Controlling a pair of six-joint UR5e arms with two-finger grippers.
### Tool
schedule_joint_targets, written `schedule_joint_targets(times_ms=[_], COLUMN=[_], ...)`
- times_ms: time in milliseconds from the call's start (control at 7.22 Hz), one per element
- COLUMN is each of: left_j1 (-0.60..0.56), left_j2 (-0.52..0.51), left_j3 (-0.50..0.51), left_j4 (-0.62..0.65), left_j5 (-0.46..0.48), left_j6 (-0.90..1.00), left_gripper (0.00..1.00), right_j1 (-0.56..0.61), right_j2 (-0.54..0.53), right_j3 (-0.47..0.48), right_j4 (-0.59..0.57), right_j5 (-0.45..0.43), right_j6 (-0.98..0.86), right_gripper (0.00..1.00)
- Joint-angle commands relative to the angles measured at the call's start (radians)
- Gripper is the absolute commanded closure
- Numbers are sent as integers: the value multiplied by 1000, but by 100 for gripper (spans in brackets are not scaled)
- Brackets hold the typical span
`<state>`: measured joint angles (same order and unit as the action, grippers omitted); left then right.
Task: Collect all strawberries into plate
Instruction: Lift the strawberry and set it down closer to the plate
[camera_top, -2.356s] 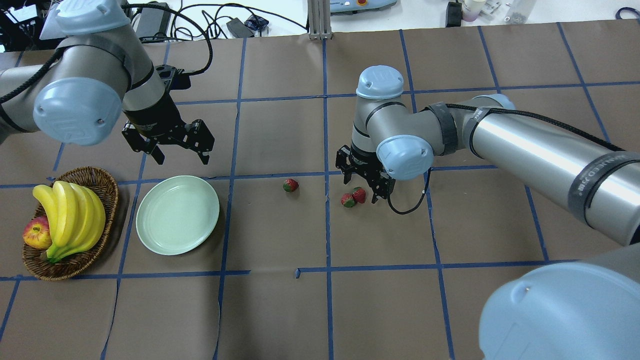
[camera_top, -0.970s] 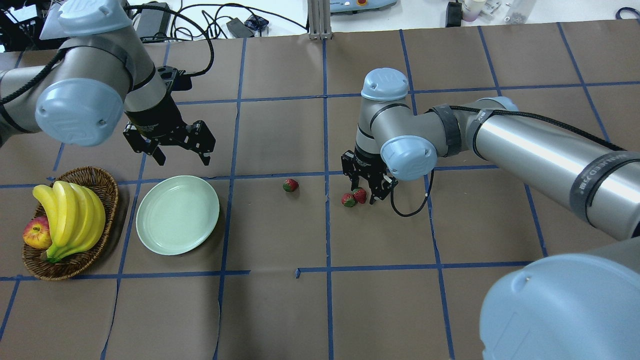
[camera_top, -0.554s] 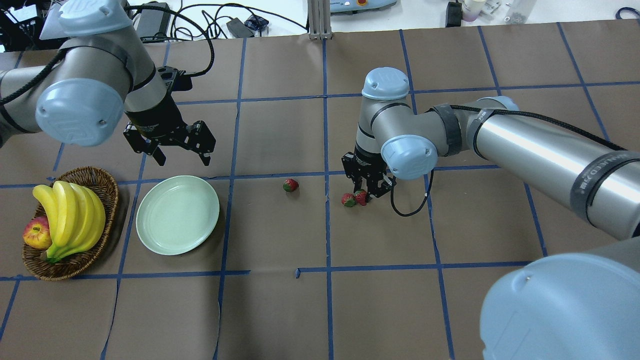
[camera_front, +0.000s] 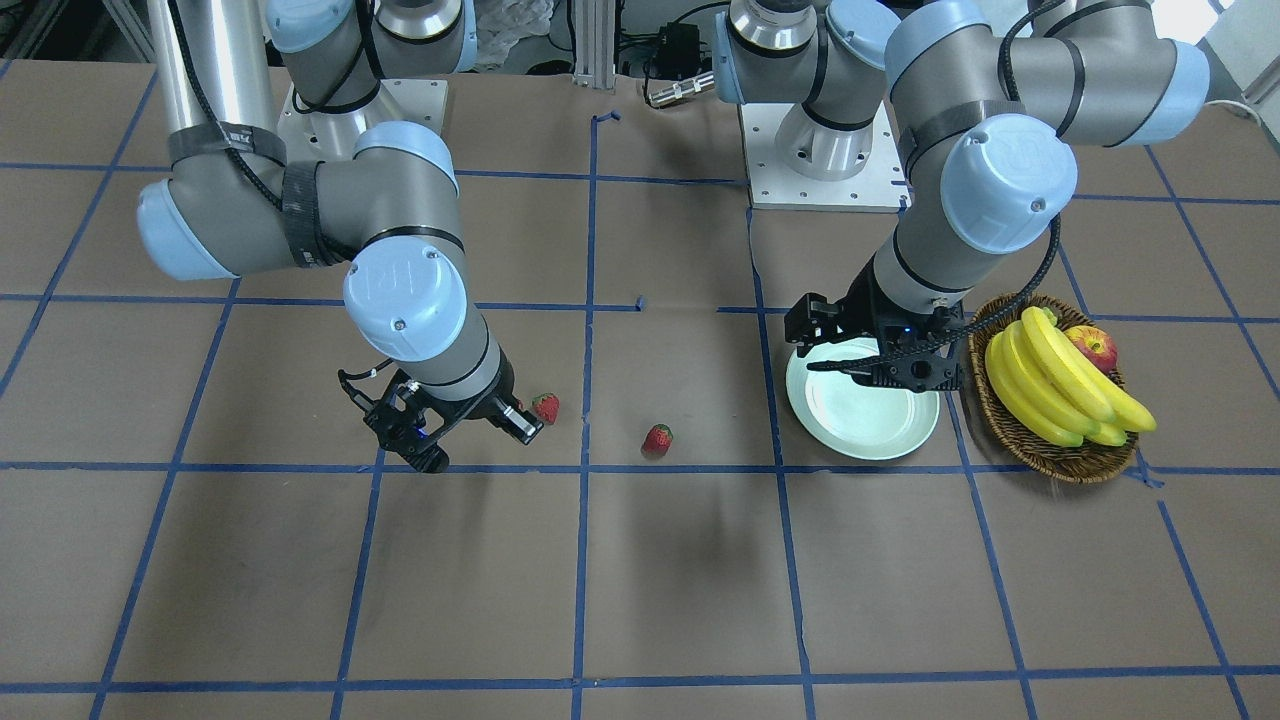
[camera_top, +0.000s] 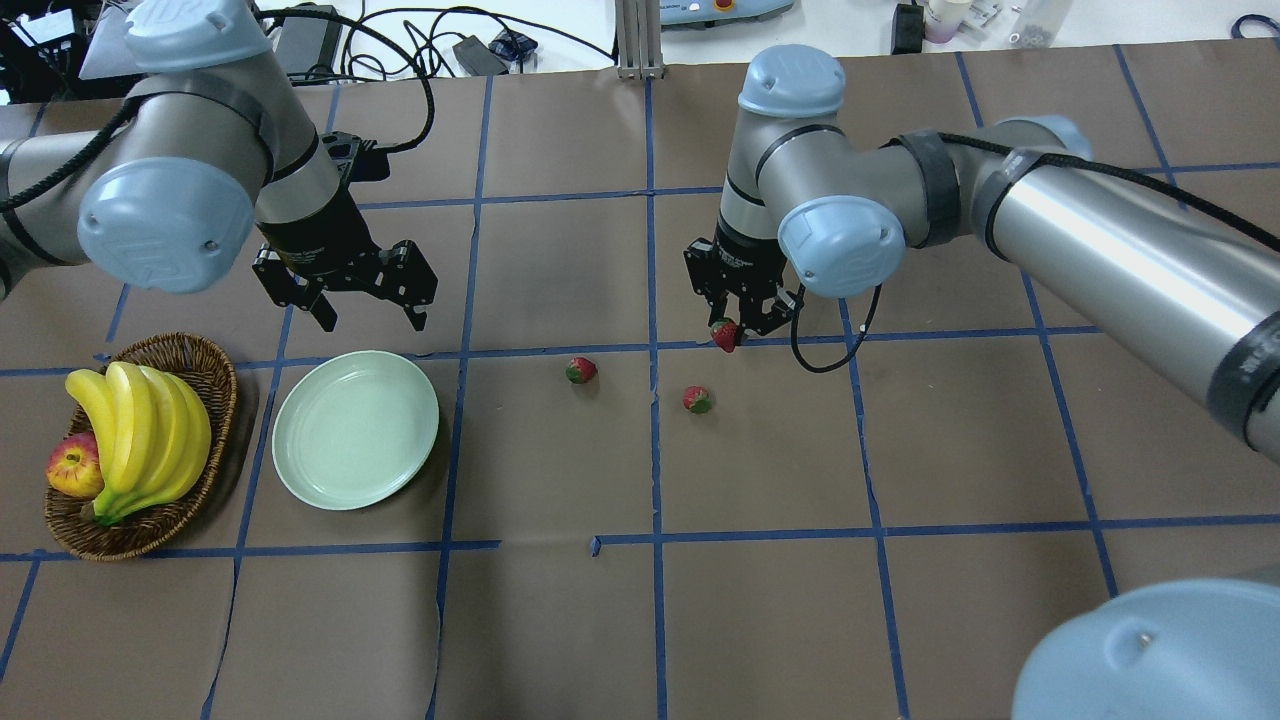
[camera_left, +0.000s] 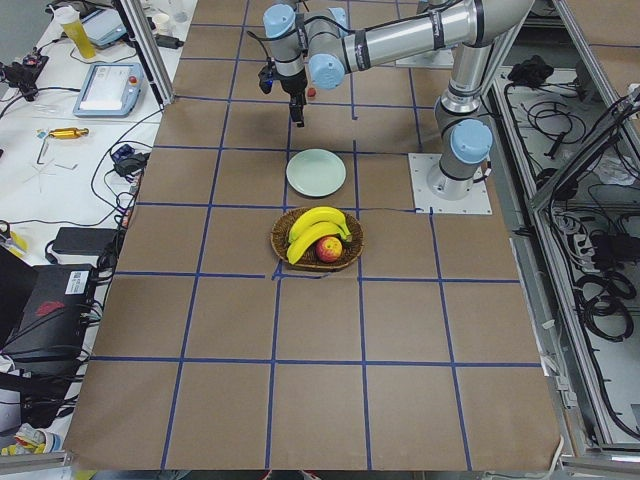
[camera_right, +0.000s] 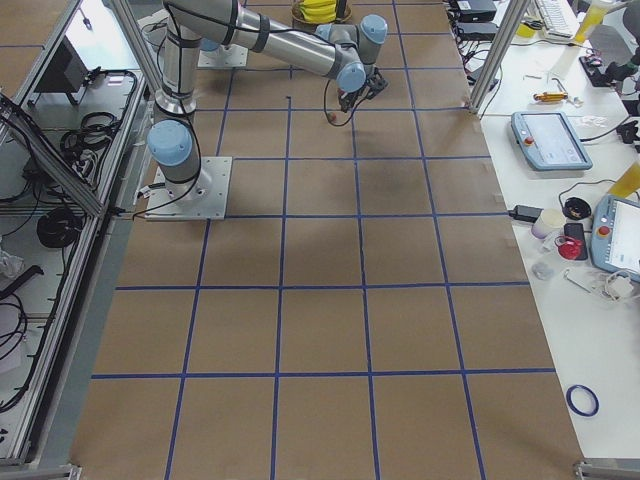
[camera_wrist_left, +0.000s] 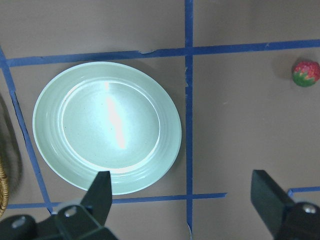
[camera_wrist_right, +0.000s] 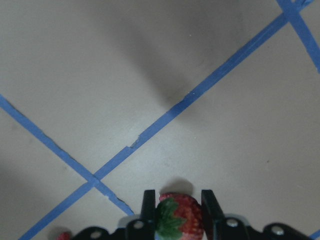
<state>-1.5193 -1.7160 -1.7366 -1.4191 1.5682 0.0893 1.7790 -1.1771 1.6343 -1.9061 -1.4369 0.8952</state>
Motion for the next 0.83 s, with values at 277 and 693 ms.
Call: schedule_joint_targets(times_ms=[277,693], left_j1=[2,2], left_j2=[-7,-17], left_j3=[-1,-1], left_j4=[0,0], left_j5=[-5,-2], left_j6=[-2,-2], left_gripper=[0,0], right_j1=[175,207], right_j2=[45,117], right_j3=[-27,-14], right_j4=[13,-45], right_j5=[19,107], right_j6=[-151,-213], right_gripper=[100,100])
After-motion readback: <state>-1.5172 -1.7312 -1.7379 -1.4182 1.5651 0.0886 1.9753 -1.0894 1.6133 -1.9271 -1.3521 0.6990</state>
